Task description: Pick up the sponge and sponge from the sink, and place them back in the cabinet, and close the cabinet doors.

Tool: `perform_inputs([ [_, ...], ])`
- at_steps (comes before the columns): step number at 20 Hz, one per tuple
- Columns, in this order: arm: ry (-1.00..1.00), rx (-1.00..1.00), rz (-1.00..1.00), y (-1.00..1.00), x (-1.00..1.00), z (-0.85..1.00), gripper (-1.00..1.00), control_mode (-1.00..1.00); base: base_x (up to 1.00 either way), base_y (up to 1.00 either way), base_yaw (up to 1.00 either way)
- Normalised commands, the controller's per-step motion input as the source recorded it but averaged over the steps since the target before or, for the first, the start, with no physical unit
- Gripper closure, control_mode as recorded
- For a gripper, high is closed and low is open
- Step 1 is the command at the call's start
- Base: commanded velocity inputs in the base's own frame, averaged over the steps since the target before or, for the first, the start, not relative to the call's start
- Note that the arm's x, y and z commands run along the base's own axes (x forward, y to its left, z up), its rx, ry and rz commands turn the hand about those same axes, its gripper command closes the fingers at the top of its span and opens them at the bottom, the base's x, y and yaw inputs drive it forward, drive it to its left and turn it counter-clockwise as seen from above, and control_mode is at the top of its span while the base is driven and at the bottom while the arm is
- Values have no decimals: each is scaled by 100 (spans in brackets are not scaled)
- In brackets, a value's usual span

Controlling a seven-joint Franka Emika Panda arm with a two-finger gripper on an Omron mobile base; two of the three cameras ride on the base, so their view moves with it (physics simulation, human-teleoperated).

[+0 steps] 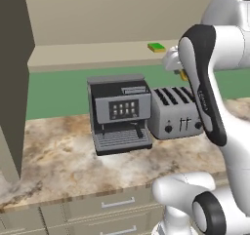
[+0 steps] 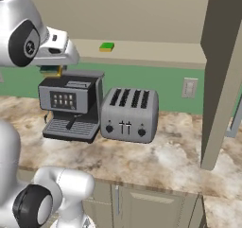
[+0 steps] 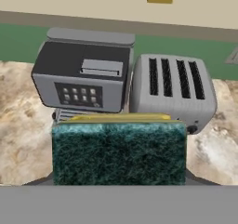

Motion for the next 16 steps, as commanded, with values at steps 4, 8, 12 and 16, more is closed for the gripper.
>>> perform_inputs([
  [4,0,0,0,0,29,16,100,-100,0,0,0],
  [8,0,0,0,1,32,4,100,-100,0,0,0],
  [12,0,0,0,3,34,0,100,-100,0,0,0],
  [16,0,0,0,5,39,0,100,-100,0,0,0],
])
